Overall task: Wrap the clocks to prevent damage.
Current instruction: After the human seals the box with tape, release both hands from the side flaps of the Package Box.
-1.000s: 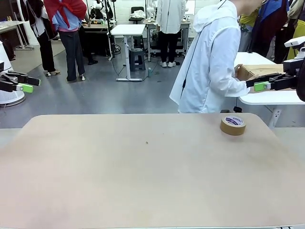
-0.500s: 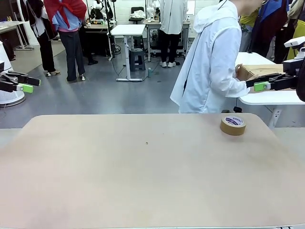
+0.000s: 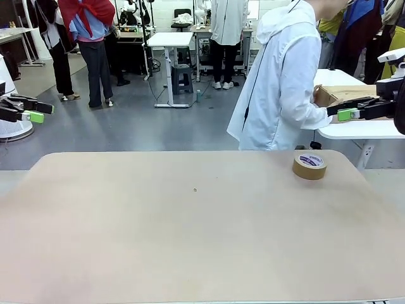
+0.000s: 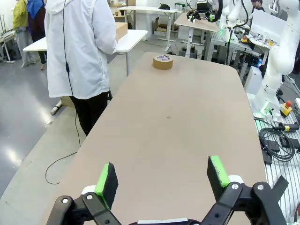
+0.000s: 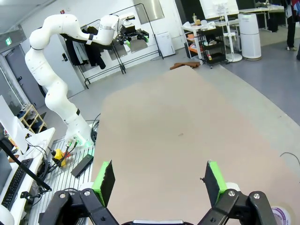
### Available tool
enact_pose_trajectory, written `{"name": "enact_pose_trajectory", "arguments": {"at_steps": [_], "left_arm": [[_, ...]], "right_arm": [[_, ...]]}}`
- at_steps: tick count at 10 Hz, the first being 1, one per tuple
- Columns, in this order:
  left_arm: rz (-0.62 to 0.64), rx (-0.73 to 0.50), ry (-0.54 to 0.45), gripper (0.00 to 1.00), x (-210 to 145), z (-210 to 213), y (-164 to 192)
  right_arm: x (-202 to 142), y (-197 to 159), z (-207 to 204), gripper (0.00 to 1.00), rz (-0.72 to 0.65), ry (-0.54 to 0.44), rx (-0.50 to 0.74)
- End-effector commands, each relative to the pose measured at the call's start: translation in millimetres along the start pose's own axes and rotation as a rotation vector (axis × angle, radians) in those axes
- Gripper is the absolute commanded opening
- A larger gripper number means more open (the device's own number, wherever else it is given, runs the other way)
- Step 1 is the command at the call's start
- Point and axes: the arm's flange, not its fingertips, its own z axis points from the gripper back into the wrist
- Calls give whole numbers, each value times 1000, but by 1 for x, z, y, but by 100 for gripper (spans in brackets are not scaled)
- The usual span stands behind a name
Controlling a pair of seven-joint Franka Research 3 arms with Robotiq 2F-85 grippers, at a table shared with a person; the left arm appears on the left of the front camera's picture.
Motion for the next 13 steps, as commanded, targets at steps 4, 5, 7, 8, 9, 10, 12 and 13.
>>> {"name": "enact_pose_trajectory", "arguments": {"at_steps": [4,5,7,8,9,10,12,13], "left_arm": [[-5,6,-4,100,3,1,-2],[-5,6,-4,100,3,1,-2],[-5,6,-4,100,3,1,-2],[-5,6,-4,100,3,1,-2],[-5,6,-4,100,3,1,-2],[-5,6,-4,100,3,1,-2],[-5,6,-4,100,3,1,-2],[-5,6,-4,100,3,1,-2]], "right_arm": [[3,0,-1,100,-11,4,-11],[3,0,-1,100,-11,4,-11],[3,0,-1,100,-11,4,-11],[3,0,-1,100,-11,4,-11],[3,0,-1,100,-11,4,-11],[3,0,-1,100,-11,4,-11],[3,0,-1,100,-11,4,-11],[3,0,-1,100,-11,4,-11]]}}
